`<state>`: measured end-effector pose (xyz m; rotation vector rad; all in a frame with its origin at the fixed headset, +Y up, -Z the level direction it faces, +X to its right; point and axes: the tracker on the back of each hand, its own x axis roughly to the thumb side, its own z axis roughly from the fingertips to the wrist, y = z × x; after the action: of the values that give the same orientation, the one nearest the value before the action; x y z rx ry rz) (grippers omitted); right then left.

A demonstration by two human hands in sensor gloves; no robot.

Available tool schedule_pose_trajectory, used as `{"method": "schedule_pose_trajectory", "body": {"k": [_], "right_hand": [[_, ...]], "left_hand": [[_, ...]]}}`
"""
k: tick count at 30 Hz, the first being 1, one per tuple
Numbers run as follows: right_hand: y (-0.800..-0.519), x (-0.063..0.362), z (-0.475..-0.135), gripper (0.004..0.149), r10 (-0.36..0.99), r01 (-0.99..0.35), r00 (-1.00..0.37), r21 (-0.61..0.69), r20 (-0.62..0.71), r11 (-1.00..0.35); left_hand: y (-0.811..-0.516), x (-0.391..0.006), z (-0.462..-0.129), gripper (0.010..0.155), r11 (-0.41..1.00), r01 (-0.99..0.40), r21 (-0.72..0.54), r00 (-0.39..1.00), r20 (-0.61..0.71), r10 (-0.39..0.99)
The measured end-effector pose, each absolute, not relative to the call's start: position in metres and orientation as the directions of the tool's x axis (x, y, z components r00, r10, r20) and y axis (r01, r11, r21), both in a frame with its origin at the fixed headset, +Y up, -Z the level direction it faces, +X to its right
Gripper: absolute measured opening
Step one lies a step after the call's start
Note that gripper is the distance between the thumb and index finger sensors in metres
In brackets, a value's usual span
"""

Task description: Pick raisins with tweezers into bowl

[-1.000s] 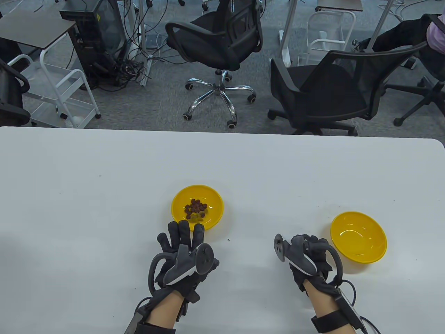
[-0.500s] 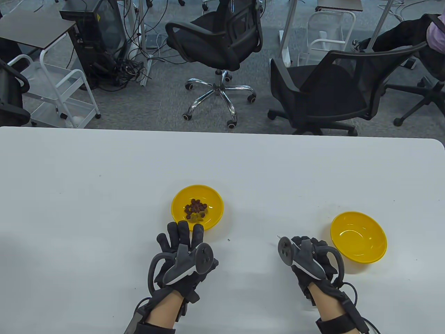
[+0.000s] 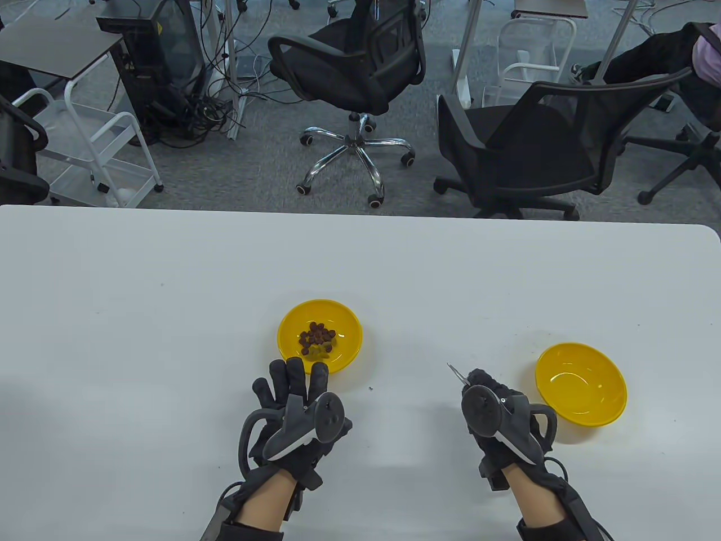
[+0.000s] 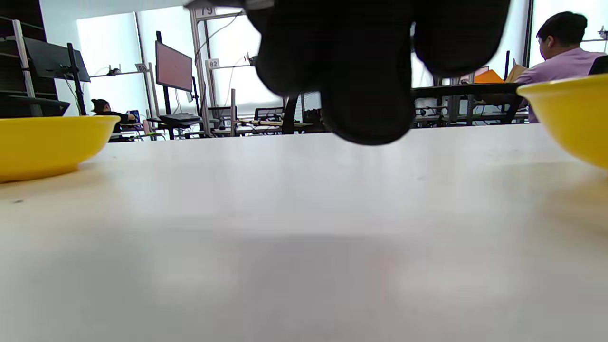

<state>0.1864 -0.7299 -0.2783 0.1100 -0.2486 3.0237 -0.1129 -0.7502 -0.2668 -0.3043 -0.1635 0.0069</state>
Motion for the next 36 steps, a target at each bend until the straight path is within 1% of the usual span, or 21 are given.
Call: {"method": "schedule_pose_trajectory", "body": {"k": [2,7,12,14,16,21,25,30,33,36], "right_hand": [[-0.727,0.186,-0.277,0.046,0.069,-0.085,-0.994,-0.191,0.088,-0.978],[-0.722,0.184,-0.272,0.048,0.096,-0.127,-0.987,-0.261,0.130,-0.957],[-0.722,0.182,-0.271,0.051,0.079,-0.115,-0.987,-0.264,0.142,-0.958],[-0.722,0.182,-0.271,0.051,0.076,-0.109,-0.988,-0.249,0.138,-0.962],[-0.722,0.182,-0.271,0.051,0.081,-0.113,-0.987,-0.242,0.139,-0.964],[-0.722,0.185,-0.272,0.052,0.092,-0.121,-0.987,-0.226,0.135,-0.966],[-0.722,0.185,-0.272,0.053,0.084,-0.115,-0.986,-0.231,0.141,-0.966],[-0.723,0.185,-0.272,0.053,0.086,-0.119,-0.984,-0.224,0.153,-0.967],[-0.724,0.185,-0.272,0.053,0.083,-0.117,-0.984,-0.219,0.155,-0.969],[-0.725,0.185,-0.272,0.053,0.081,-0.114,-0.984,-0.215,0.157,-0.970]], "left_hand": [[-0.750,-0.114,-0.267,0.098,0.953,0.016,-0.302,0.987,0.155,0.032],[-0.752,-0.118,-0.269,0.097,0.951,0.008,-0.309,0.990,0.137,0.036],[-0.753,-0.125,-0.273,0.096,0.951,-0.030,-0.308,0.993,0.103,0.064],[-0.752,-0.129,-0.275,0.095,0.957,-0.064,-0.282,0.993,0.079,0.090],[-0.750,-0.134,-0.278,0.093,0.958,-0.126,-0.257,0.988,0.051,0.144],[-0.751,-0.148,-0.288,0.090,0.911,-0.345,-0.226,0.938,-0.048,0.344],[-0.752,-0.160,-0.297,0.089,0.852,-0.475,-0.219,0.880,-0.139,0.455],[-0.751,-0.169,-0.309,0.088,0.763,-0.628,-0.152,0.774,-0.230,0.590],[-0.748,-0.170,-0.318,0.087,0.744,-0.661,-0.093,0.735,-0.278,0.618],[-0.747,-0.167,-0.330,0.086,0.767,-0.634,-0.099,0.750,-0.320,0.579]]}}
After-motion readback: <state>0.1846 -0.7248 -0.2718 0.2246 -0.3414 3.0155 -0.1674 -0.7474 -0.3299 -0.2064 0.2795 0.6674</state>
